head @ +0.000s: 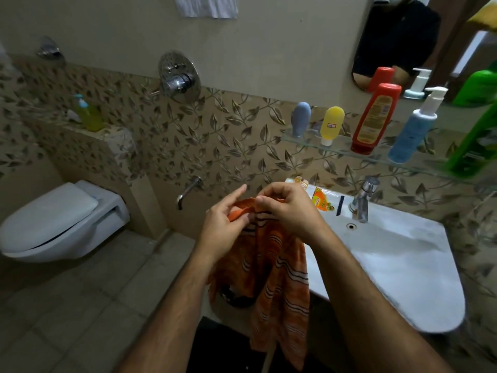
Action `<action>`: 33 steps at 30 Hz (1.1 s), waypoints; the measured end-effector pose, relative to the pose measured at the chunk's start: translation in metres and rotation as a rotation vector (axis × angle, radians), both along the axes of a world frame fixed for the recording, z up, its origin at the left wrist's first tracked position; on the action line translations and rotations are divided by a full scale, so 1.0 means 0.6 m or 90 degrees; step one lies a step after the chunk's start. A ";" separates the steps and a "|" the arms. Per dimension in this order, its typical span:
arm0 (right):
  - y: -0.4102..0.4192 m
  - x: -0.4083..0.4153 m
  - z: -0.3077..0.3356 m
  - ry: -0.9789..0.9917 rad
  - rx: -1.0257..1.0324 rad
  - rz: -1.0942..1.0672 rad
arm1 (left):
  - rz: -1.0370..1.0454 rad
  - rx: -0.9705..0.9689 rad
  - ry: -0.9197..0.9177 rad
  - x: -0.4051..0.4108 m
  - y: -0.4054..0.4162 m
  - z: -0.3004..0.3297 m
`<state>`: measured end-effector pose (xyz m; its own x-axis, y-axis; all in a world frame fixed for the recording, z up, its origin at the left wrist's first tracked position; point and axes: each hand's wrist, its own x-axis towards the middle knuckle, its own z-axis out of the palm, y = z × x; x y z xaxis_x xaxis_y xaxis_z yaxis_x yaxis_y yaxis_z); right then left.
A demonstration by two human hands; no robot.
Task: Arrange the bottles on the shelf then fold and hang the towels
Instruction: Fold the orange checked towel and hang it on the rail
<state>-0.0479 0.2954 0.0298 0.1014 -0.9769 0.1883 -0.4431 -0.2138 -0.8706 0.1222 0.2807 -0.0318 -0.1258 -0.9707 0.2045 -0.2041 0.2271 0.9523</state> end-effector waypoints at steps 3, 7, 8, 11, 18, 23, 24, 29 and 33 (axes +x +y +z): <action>0.004 -0.008 -0.001 -0.012 0.006 0.044 | -0.116 0.028 0.023 -0.001 -0.003 0.013; 0.012 -0.025 -0.005 -0.044 0.058 0.028 | 0.020 0.023 0.057 0.007 -0.008 0.031; 0.016 -0.032 -0.007 -0.040 0.102 0.037 | 0.077 0.008 0.045 0.011 -0.014 0.033; 0.036 -0.043 -0.002 -0.001 0.240 0.155 | 0.172 -0.069 -0.099 0.019 -0.026 0.044; 0.075 -0.078 0.016 -0.118 0.416 0.447 | 0.242 -0.055 -0.115 0.065 -0.058 0.061; 0.069 -0.047 0.004 -0.197 0.377 0.311 | 0.230 -0.049 -0.097 0.081 -0.069 0.055; 0.067 -0.042 0.002 -0.160 0.355 0.293 | 0.232 -0.046 -0.102 0.088 -0.072 0.052; 0.072 -0.038 -0.011 -0.098 0.337 0.175 | 0.243 0.008 -0.142 0.145 -0.089 0.013; 0.071 -0.017 -0.010 -0.083 0.350 0.143 | 0.244 0.083 -0.176 0.178 -0.093 -0.030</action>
